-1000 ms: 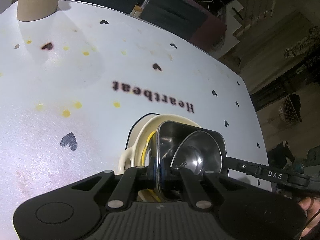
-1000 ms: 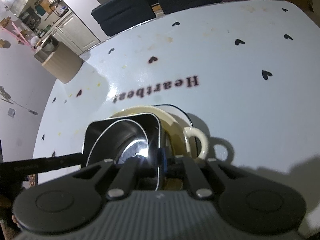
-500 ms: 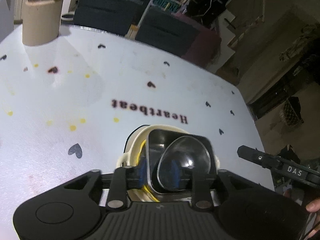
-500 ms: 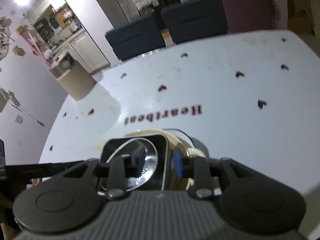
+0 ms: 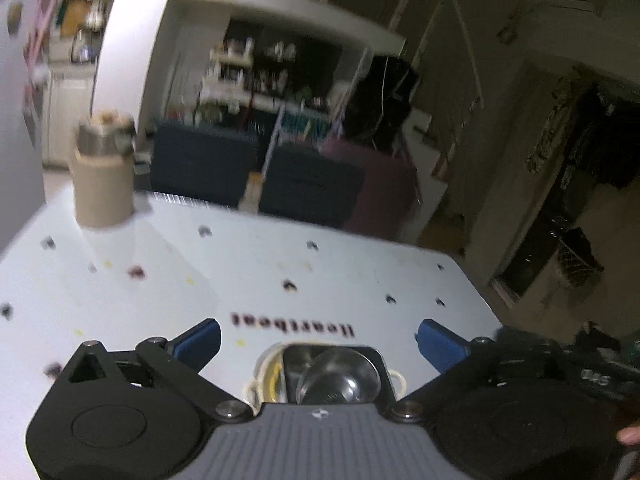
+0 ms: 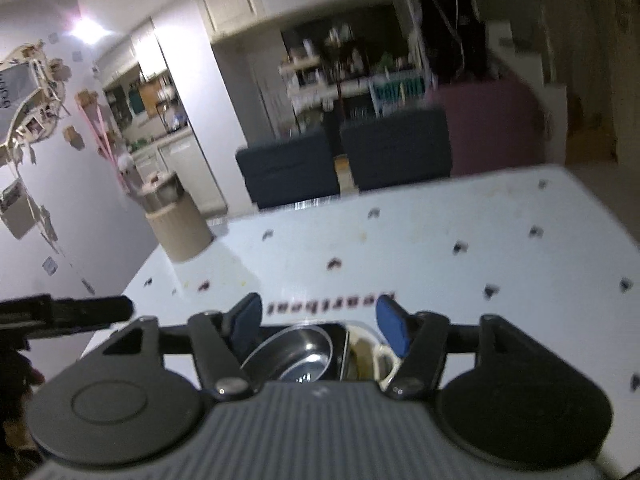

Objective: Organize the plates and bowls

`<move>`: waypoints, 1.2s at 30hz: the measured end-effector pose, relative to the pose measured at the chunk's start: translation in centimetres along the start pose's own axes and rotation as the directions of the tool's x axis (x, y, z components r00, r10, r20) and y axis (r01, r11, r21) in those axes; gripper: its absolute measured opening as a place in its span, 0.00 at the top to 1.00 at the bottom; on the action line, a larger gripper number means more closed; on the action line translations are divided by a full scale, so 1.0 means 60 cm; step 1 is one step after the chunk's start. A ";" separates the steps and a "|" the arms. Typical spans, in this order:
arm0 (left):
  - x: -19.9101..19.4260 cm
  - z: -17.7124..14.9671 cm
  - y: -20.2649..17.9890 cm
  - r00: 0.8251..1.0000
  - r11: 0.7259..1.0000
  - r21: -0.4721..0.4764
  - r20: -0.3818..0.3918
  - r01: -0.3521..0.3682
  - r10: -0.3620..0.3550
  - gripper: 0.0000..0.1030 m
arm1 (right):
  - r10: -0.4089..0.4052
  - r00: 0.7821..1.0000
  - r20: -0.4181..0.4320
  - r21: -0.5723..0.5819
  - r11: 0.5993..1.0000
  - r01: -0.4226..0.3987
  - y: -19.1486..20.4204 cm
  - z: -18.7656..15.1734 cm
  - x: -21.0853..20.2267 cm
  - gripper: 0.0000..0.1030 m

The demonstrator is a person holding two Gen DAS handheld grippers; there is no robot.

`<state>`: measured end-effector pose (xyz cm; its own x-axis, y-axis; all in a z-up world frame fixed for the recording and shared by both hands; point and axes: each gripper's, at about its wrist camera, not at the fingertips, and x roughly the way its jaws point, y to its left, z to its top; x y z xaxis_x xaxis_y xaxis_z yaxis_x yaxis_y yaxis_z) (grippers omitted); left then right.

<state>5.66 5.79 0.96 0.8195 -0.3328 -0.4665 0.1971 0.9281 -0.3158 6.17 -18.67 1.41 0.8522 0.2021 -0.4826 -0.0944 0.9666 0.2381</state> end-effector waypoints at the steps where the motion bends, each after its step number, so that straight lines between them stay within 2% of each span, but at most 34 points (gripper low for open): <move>1: -0.011 -0.004 -0.003 1.000 1.000 0.015 0.022 -0.013 0.013 0.00 | -0.002 1.000 0.024 -0.010 1.000 0.003 0.003 -0.002 -0.015 0.21; 7: -0.059 -0.042 -0.010 0.994 0.999 0.029 0.098 -0.045 0.042 0.00 | -0.043 0.987 0.158 -0.051 0.997 0.052 0.010 -0.031 -0.082 0.00; 10: -0.076 -0.063 -0.010 0.993 0.998 0.034 0.112 -0.052 0.048 0.00 | -0.061 0.979 0.193 -0.073 0.994 0.076 0.009 -0.050 -0.099 0.00; 15: -0.092 -0.100 -0.021 0.986 0.990 0.083 0.129 -0.115 0.104 0.00 | -0.071 0.976 0.204 -0.095 0.991 0.091 0.007 -0.086 -0.123 0.00; 19: -0.095 -0.129 -0.026 0.984 0.984 0.122 0.136 -0.132 0.116 0.00 | -0.094 0.972 0.215 -0.113 0.986 0.120 0.004 -0.111 -0.132 0.00; 24: -0.083 -0.156 -0.022 0.980 0.974 0.146 0.125 -0.173 0.155 0.00 | -0.124 0.973 0.195 -0.101 0.984 0.146 -0.006 -0.131 -0.126 0.00; 28: -0.073 -0.174 -0.015 0.981 0.974 0.136 0.096 -0.179 0.167 0.00 | -0.154 0.972 0.178 -0.111 0.978 0.176 -0.010 -0.145 -0.115 0.00; 36: -0.068 -0.198 -0.015 0.978 0.968 0.150 0.086 -0.200 0.189 0.00 | -0.160 0.973 0.168 -0.151 0.971 0.186 -0.011 -0.172 -0.116 0.00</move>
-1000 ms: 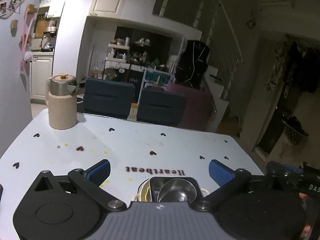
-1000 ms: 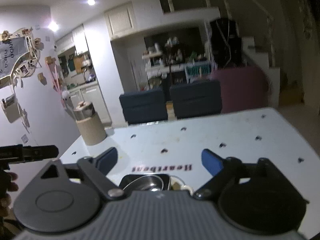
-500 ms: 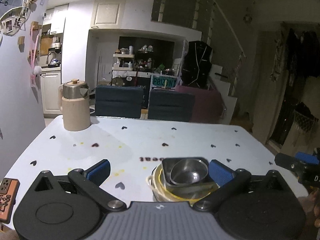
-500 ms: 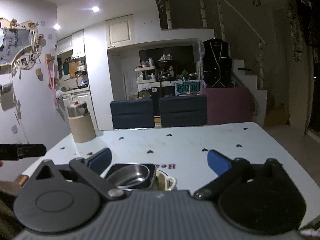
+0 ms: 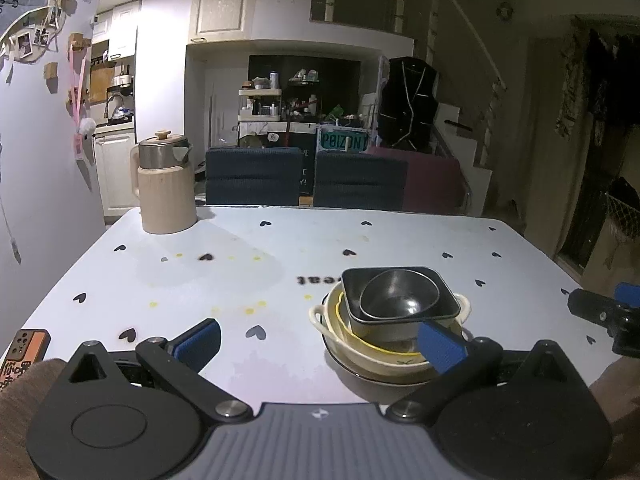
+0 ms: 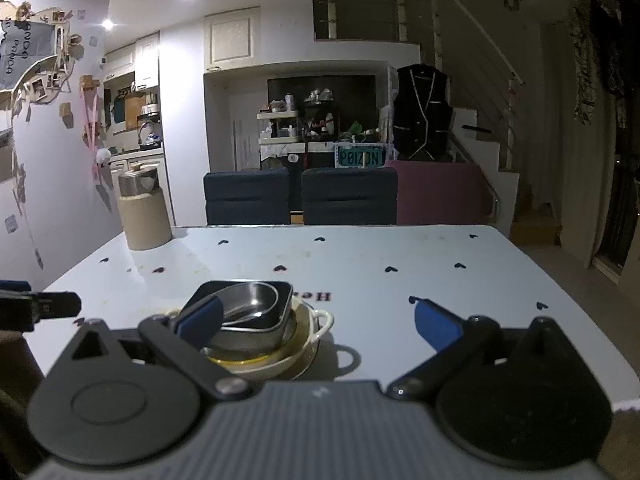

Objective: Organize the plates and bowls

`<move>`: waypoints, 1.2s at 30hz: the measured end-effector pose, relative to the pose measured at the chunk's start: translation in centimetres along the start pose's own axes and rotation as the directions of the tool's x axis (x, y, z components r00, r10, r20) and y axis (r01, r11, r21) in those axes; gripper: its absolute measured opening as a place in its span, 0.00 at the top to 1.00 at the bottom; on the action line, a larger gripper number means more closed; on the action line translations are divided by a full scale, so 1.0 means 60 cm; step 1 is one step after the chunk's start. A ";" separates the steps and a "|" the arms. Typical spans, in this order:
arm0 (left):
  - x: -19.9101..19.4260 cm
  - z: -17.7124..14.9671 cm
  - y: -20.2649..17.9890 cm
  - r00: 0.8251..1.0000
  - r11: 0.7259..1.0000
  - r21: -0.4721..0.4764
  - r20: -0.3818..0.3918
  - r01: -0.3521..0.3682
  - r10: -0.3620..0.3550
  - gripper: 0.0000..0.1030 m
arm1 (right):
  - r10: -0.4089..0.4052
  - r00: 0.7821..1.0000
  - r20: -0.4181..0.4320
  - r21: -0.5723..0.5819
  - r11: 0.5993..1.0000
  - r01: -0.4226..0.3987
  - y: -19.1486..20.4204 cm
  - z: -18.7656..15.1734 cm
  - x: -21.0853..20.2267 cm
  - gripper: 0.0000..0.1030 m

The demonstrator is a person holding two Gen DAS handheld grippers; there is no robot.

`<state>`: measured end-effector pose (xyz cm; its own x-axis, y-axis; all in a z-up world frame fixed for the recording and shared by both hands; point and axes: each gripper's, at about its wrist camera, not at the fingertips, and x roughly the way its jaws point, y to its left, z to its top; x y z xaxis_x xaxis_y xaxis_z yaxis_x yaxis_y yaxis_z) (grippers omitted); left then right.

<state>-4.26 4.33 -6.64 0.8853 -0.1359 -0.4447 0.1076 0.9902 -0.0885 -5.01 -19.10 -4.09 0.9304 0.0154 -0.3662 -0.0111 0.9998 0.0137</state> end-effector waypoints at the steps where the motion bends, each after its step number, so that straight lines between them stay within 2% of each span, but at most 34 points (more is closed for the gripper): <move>1: -0.001 -0.002 -0.001 1.000 1.000 0.001 0.000 0.002 -0.002 0.00 | -0.003 1.000 0.000 -0.002 1.000 0.003 0.001 -0.001 0.000 0.00; 8: -0.001 -0.020 -0.003 1.000 1.000 -0.007 -0.015 -0.013 0.013 0.00 | -0.007 1.000 0.012 -0.021 1.000 0.007 -0.005 -0.008 -0.001 0.00; 36: -0.002 -0.019 -0.008 1.000 1.000 0.000 -0.008 -0.024 0.024 0.00 | 0.006 1.000 0.002 -0.048 0.999 -0.006 0.000 -0.013 0.003 0.00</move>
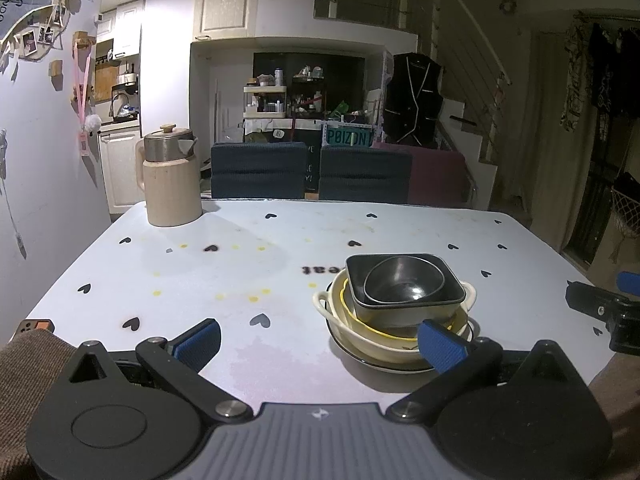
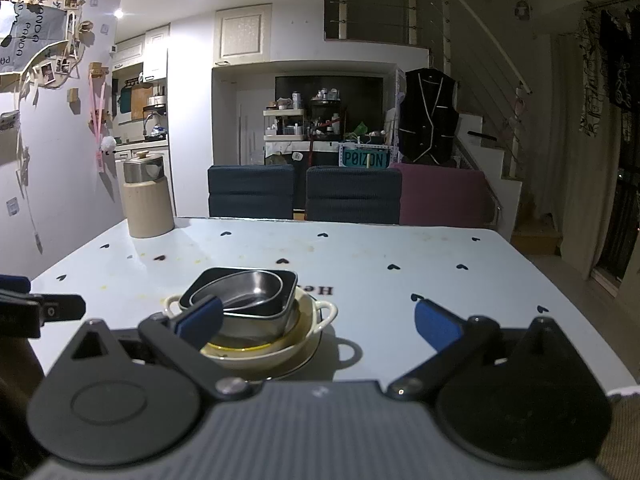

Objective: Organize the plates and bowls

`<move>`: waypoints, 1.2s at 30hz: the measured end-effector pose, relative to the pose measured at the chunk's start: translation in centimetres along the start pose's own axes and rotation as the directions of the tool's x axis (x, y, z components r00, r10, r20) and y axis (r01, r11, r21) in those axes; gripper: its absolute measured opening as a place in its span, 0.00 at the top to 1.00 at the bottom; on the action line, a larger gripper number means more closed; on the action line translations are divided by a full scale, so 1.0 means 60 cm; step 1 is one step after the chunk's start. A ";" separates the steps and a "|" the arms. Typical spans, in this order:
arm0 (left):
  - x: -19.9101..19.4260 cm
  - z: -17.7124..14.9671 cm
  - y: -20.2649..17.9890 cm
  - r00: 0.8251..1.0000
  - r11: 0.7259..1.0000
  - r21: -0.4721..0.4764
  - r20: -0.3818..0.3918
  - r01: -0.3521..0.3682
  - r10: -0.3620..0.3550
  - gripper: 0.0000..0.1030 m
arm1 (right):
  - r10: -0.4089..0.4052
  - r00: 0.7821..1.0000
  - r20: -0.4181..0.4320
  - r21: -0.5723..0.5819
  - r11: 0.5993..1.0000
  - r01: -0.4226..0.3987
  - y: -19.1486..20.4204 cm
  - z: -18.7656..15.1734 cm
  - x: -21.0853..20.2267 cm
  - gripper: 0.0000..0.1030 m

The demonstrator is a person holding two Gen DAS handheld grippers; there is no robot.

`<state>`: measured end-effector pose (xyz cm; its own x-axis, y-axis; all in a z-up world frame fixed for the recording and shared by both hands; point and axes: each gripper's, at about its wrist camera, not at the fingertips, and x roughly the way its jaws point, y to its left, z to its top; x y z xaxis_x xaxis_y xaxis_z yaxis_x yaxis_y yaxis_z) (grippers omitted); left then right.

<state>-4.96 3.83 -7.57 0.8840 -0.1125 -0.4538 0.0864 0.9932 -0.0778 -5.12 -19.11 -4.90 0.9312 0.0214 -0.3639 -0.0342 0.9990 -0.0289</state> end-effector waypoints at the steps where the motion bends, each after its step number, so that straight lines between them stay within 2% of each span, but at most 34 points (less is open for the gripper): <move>1: 0.000 0.000 0.000 1.000 1.000 0.000 0.000 -0.001 0.001 0.00 | -0.001 1.000 0.000 0.000 1.000 0.001 0.000 0.000 0.000 0.00; 36: -0.002 0.002 -0.001 1.000 1.000 0.001 0.005 0.000 0.000 0.00 | -0.005 1.000 0.000 0.002 1.000 0.005 0.007 -0.003 0.000 0.00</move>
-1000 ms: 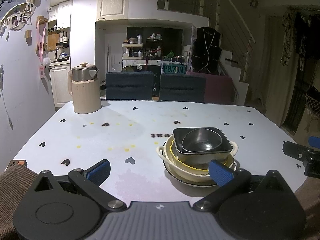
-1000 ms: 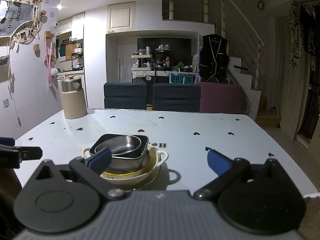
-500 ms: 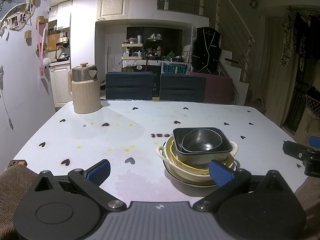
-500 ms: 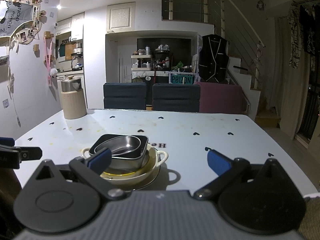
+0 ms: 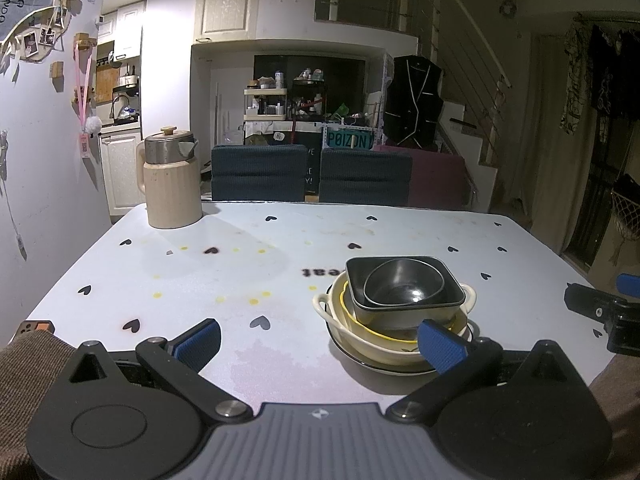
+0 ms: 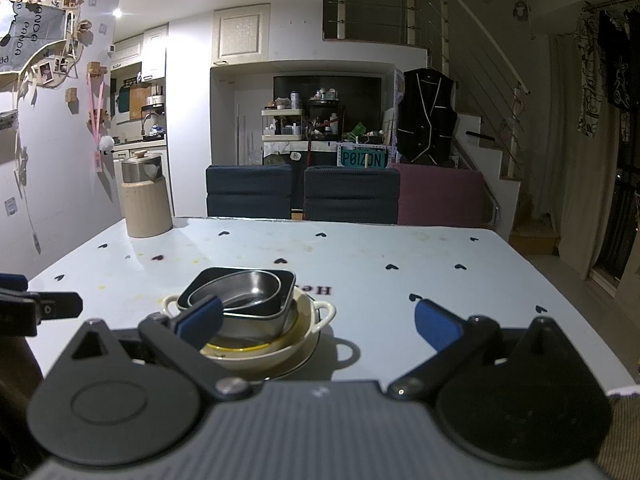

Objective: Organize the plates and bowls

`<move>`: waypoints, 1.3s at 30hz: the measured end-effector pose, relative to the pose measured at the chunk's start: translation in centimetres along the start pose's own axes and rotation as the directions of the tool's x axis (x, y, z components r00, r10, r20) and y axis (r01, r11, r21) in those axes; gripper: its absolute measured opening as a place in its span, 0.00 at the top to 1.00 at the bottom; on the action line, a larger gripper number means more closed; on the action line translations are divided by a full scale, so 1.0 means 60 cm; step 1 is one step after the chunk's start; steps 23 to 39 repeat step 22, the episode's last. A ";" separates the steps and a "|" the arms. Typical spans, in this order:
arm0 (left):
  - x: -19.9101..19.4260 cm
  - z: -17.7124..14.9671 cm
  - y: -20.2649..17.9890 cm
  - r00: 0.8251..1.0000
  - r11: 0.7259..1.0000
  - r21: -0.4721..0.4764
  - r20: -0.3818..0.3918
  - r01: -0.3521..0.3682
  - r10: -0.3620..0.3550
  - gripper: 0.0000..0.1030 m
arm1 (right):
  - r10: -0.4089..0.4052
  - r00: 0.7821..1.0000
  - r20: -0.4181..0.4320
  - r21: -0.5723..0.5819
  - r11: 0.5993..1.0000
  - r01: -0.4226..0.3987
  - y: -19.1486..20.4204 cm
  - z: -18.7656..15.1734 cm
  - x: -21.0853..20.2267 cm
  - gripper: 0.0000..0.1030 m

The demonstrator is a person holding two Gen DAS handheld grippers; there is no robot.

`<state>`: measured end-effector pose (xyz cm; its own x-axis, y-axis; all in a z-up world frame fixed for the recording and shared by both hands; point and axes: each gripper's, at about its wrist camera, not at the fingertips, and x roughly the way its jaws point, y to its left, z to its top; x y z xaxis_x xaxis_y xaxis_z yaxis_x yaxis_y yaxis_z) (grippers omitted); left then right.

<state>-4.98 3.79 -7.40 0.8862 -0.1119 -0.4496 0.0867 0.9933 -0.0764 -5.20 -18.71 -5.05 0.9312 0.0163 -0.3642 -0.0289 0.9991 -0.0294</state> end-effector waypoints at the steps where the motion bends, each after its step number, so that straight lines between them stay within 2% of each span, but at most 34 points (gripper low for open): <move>1: 0.000 0.000 0.000 1.000 1.000 0.000 0.000 0.000 0.000 0.00 | 0.000 1.000 0.000 0.000 1.000 0.000 0.000 0.000 0.000 0.00; 39: -0.004 0.004 -0.001 1.000 1.000 -0.001 0.007 -0.004 0.004 0.00 | -0.001 1.000 0.001 0.001 1.000 0.001 0.001 0.000 0.000 0.00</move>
